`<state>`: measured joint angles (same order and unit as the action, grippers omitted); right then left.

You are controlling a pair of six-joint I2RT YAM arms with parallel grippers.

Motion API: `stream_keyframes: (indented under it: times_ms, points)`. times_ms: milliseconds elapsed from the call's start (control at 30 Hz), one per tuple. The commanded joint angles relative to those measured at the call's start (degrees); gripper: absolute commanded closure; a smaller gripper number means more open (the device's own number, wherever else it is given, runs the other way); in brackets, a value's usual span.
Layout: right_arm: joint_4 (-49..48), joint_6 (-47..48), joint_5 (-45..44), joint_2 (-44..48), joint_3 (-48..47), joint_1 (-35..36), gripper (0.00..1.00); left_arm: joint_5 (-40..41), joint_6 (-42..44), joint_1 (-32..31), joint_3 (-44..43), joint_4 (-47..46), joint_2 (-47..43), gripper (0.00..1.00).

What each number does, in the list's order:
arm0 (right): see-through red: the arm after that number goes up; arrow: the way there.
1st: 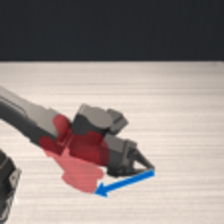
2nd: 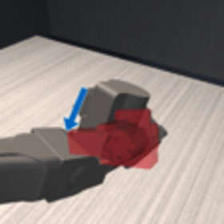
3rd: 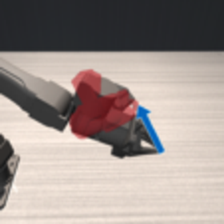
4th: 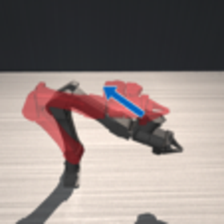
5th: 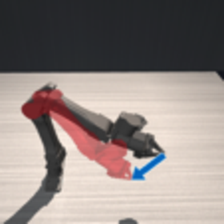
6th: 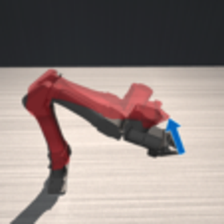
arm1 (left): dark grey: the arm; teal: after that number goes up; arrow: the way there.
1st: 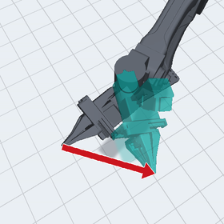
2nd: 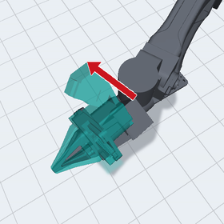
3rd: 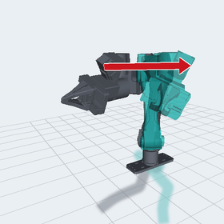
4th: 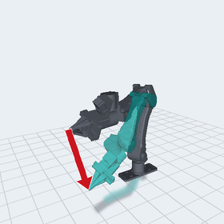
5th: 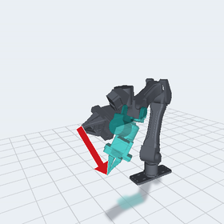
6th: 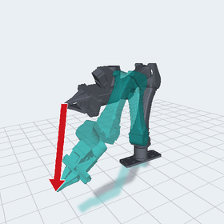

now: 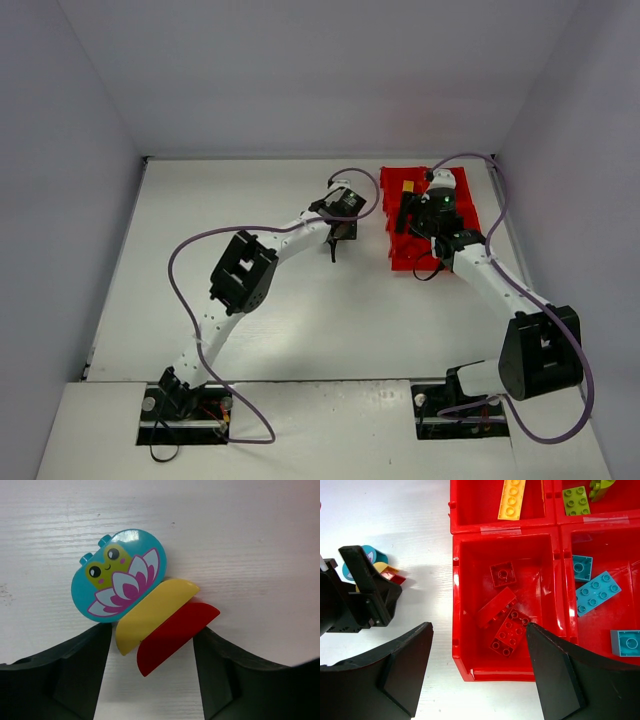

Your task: Sort the legos into containers by color

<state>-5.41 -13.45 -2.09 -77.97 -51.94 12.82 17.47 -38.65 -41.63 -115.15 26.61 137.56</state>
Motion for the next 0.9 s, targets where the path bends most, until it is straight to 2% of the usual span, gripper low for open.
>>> stream_keyframes:
  times_ms: [0,233,333,400,467,567,733,867]
  points:
    - [-3.73,-0.26,0.5,2.3,0.18,0.36,0.29,2.47,1.73,0.67,3.69,-3.14,-6.15,0.42]
    - [-3.99,-0.35,1.38,2.48,0.44,0.45,0.29,3.44,11.3,2.16,16.52,-8.85,-14.58,0.43]
    - [-3.99,-0.43,1.47,2.65,0.44,0.45,0.29,3.44,13.51,3.04,19.08,-9.56,-17.22,0.42]
    - [-3.99,-0.43,1.56,2.65,0.44,0.54,0.29,1.61,13.43,3.92,21.1,-9.39,-18.37,0.37]
    - [-4.08,-0.35,1.56,2.56,0.44,0.45,0.29,-1.73,12.38,4.8,22.51,-9.73,-20.39,0.27]
    - [-4.08,-0.35,1.56,2.39,0.44,0.54,0.29,-7.18,12.2,4.19,22.87,-11.4,-22.68,0.14]
    - [-4.08,-0.35,0.86,2.91,0.61,0.54,0.29,-12.02,7.81,3.4,18.83,-10.79,-22.86,0.13]
    - [-4.17,-0.52,0.68,2.83,0.7,0.54,0.29,-9.05,4.64,2.43,13.48,-8.86,-19.7,0.13]
